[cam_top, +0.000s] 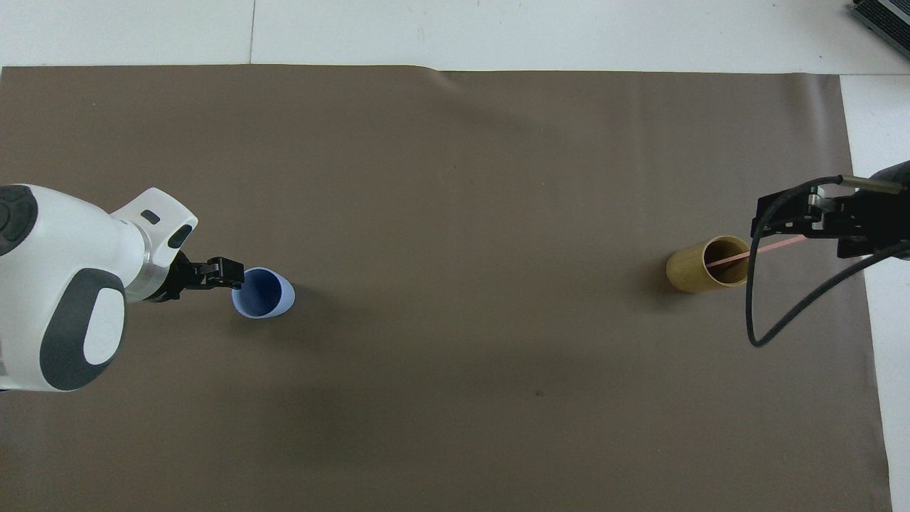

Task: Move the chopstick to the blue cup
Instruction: 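Reach the left gripper toward the blue cup, then close the left gripper on the rim of the blue cup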

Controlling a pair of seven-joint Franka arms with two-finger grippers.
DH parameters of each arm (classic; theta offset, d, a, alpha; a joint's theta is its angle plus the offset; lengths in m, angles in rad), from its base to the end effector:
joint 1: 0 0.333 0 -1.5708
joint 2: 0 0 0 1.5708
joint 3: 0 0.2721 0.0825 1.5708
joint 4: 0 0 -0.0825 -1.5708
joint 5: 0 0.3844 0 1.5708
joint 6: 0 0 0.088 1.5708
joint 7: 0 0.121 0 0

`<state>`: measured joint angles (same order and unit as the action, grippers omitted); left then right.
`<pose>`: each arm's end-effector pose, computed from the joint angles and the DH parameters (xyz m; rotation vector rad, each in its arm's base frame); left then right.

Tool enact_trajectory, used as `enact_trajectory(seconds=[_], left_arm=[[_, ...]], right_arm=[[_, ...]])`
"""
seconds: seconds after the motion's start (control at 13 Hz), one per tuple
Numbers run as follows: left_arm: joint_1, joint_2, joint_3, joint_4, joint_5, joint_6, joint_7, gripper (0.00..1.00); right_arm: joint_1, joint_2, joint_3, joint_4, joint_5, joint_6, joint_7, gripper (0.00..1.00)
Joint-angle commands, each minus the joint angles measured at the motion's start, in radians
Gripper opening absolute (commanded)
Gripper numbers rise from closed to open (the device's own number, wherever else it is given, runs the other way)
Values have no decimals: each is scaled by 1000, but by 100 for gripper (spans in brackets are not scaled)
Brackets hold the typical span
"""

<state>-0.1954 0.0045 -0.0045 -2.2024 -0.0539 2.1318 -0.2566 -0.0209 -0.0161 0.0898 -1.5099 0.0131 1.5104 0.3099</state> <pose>0.5097 -0.1063 0.3155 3.1095 0.1355 -0.1296 0.5436 0.0395 0.5987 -3.1045 0.3745 -0.0220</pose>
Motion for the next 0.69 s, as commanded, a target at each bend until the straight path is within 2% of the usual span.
enact_trajectory(seconds=[0.0, 0.15, 0.23, 0.31, 0.38, 0.62], left_arm=[[-16, -12, 15, -45, -3, 69, 2, 100], [-12, -18, 15, -60, -3, 69, 16, 100], [-10, -18, 15, -60, -3, 71, 16, 72], [-12, -17, 15, -60, -3, 69, 16, 28], [-12, -17, 15, -60, -3, 71, 16, 0], [-16, -6, 15, -25, -1, 60, 17, 0]], right_arm=[[-25, -21, 4, -29, 24, 20, -15, 100], [-25, -21, 4, -30, 22, 20, -15, 100], [-25, -21, 4, -30, 22, 20, -15, 100], [-25, -21, 2, -30, 22, 20, -15, 100], [-27, -21, 4, -30, 22, 20, -15, 100], [-27, -22, 4, -30, 22, 20, -15, 100]])
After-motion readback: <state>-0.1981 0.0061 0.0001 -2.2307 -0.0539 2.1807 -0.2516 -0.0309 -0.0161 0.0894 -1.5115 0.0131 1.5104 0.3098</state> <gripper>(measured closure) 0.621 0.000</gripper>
